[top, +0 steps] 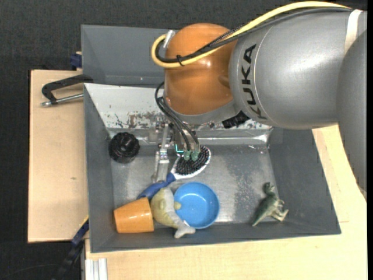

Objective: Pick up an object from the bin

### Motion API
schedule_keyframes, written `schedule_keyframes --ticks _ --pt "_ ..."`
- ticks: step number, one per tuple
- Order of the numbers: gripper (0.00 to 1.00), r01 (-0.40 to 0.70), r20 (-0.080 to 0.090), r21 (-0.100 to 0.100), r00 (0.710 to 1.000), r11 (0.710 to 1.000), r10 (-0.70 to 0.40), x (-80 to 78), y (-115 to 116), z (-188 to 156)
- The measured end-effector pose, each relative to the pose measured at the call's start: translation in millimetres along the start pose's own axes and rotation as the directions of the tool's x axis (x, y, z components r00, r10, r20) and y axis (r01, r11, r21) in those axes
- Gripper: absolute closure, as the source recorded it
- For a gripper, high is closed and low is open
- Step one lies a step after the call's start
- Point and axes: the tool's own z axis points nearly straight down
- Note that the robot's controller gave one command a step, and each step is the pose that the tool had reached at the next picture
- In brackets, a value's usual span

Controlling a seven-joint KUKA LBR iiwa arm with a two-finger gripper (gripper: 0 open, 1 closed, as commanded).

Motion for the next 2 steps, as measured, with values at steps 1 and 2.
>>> schedule_keyframes --ticks 1,2 --pt "0.00 0.227 0.004 0.002 0.974 0.974 -0.227 33.1 -68.6 123.5" --pt "1.00 0.229 0.019 0.000 0.973 0.973 -0.229 29.3 -65.8 118.2"
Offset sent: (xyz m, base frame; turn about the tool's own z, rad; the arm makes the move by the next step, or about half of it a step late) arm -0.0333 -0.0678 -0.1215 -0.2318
